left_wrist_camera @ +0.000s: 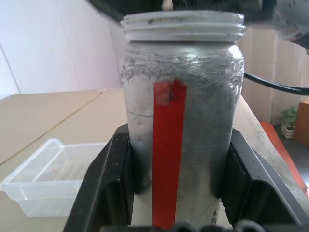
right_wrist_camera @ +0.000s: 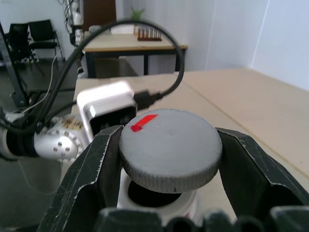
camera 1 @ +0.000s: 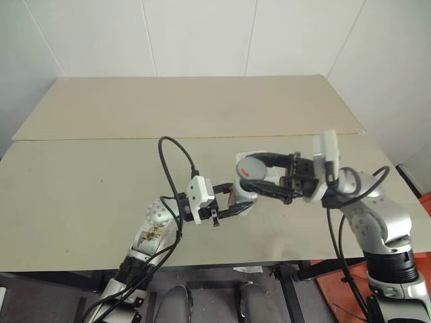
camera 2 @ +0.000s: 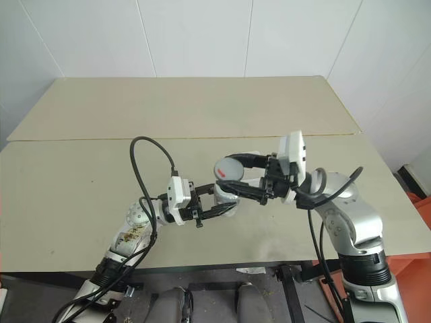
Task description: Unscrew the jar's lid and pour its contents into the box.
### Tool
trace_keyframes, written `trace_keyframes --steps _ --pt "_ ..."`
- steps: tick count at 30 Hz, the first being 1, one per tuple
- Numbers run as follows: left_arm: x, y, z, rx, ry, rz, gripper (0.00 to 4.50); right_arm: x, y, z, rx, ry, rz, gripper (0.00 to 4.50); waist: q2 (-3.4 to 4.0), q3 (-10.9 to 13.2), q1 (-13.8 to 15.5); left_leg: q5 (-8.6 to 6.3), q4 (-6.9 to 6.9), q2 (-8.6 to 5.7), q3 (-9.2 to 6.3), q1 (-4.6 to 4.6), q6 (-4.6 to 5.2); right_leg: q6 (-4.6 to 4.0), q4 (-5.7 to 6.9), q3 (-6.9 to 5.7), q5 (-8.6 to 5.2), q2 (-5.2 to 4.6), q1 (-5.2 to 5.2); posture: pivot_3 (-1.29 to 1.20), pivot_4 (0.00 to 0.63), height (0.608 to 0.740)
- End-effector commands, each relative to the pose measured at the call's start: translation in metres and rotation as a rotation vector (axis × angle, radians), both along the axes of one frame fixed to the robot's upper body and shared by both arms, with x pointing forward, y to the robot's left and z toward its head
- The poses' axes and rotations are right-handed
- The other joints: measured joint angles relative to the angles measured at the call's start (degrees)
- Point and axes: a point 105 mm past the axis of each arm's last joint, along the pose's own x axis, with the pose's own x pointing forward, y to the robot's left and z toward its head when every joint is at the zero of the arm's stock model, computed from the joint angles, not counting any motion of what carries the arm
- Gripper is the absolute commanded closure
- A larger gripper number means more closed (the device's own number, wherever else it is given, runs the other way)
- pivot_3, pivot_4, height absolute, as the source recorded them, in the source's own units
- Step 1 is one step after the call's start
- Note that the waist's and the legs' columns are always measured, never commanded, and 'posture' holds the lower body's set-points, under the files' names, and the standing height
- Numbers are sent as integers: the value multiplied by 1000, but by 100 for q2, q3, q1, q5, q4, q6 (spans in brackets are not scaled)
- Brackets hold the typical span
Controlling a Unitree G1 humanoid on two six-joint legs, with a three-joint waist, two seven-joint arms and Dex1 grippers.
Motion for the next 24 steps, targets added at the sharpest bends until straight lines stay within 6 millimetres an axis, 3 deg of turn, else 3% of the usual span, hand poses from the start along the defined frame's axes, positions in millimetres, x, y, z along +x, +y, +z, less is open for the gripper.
trace_keyframes --steps 1,3,7,10,13,19,24 --pt "-2 -3 8 -14 -36 -15 2557 -6 -1 12 49 -9 15 1719 0 0 -1 0 -1 0 0 1 0 0 0 0 0 0 0 0 150 740" --pt "-2 -3 8 -15 -35 -16 2557 -4 -5 14 60 -23 -28 1719 0 0 -4 0 -1 0 0 0 0 -2 0 0 1 0 0 0 150 740" --pt "-1 0 12 -27 -37 4 2557 14 -47 11 45 -15 -312 1719 0 0 46 0 0 -1 0 -3 0 0 0 0 0 -1 -1 0 150 740" --pt "2 6 16 -41 -38 35 2557 21 -89 -5 -32 31 -569 1719 0 0 72 0 0 -4 2 -7 0 -1 -8 -1 1 -7 0 0 150 740" --pt "7 14 21 -54 -34 66 2557 14 -120 -36 -177 162 -738 1719 0 0 76 0 -2 -7 3 -10 0 -7 -10 -1 4 -11 -1 0 150 740" --pt "20 24 25 -28 -42 105 2557 -3 -138 -93 -438 338 -884 1719 8 -5 -14 0 -5 -5 2 0 0 8 -3 1 -7 -6 -1 0 150 740" --pt "29 25 27 -14 -54 105 2557 -8 -142 -122 -532 487 -939 1719 8 -5 -26 10 5 -11 3 5 15 -16 -4 10 -8 -6 4 0 150 740"
